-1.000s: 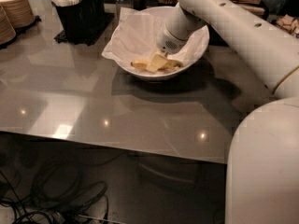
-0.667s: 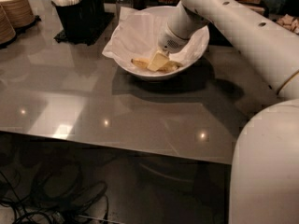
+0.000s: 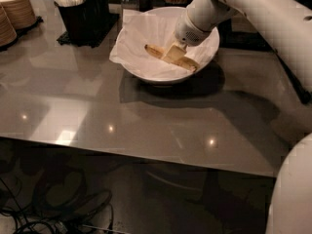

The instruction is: Pick banana from white bowl

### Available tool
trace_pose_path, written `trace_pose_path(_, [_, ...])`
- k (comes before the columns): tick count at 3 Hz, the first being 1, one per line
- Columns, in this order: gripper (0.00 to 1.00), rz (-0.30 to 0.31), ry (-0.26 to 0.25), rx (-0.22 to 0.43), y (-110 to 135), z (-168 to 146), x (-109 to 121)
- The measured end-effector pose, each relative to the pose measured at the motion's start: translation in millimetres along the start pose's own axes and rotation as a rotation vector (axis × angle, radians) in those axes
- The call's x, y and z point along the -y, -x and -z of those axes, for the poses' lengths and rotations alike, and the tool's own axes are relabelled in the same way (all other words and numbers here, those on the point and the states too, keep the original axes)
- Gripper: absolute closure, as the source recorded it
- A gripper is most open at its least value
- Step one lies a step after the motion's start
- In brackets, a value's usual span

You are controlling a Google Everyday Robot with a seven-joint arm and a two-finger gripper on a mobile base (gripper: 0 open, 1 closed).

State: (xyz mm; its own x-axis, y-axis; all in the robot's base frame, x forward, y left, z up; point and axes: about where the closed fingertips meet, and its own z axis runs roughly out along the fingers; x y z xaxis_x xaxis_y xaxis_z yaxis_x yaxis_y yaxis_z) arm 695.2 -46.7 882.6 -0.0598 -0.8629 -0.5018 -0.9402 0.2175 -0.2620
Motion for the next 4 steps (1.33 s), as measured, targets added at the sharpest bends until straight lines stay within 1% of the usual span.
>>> trace_pose_path(1, [1.00, 0.031, -0.043, 0.041, 12.7, 38.6, -2.2])
trace_pose_path(2, [1.00, 0.046, -0.033, 0.087, 20.1, 72.6, -21.1])
trace_pose_path(3, [1.00, 0.026, -0.063, 0.079, 12.8, 113.1, -39.8])
trace_pose_path(4, [1.00, -0.009, -0.088, 0.057, 1.2, 149.9, -58.3])
